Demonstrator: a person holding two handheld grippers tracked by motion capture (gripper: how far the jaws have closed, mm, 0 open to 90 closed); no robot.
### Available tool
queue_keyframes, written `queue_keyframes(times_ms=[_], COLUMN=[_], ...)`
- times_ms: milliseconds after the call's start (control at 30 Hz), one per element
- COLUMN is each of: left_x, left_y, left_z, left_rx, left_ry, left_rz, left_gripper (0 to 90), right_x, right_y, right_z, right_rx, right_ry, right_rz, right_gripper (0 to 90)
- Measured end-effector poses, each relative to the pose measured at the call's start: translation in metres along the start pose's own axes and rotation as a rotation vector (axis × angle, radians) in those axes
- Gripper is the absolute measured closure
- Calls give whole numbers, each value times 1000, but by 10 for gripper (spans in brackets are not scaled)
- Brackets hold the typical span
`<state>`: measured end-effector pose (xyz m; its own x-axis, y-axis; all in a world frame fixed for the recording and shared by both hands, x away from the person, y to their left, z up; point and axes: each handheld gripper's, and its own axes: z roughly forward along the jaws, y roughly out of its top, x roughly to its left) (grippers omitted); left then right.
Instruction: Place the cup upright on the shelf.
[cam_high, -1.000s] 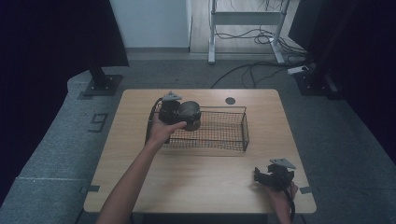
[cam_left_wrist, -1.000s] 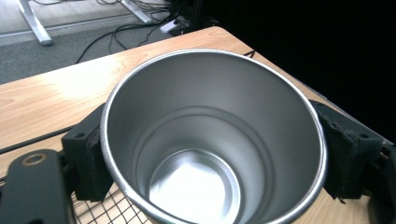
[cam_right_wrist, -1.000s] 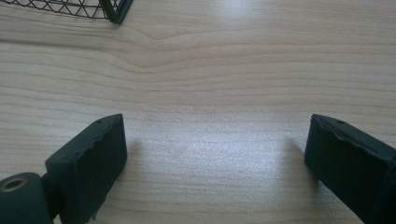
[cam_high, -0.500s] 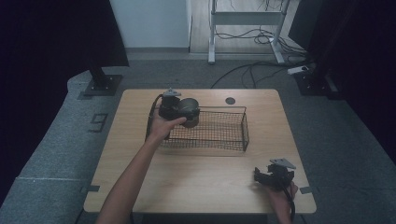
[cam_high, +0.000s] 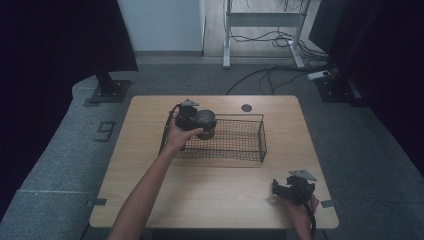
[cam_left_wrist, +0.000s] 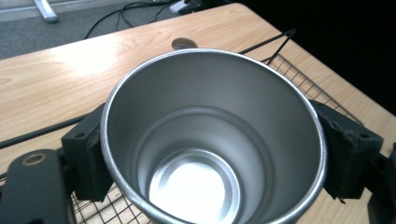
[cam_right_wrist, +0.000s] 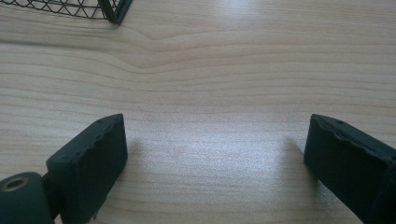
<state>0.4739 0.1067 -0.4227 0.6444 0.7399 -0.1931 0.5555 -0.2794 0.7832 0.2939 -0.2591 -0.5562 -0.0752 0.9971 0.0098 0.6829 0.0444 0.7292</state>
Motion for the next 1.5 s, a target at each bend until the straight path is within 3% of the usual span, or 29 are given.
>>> queue_keyframes(times_ms=[667,1167,1500], left_x=[7,7,12], left_y=[-8,-16,-19], left_z=[16,38,47], left_rx=[28,69,105], left_ry=[10,5,10], left_rz=[-27,-39,-73], left_gripper=[149,149,148], right_x=[0,0,0], right_y=[0,0,0], right_z=[0,0,0], right_rx=[-1,-2,-2], right_ry=[-2,-3,-4], right_rz=[1,3,4], right_gripper=[63,67,69])
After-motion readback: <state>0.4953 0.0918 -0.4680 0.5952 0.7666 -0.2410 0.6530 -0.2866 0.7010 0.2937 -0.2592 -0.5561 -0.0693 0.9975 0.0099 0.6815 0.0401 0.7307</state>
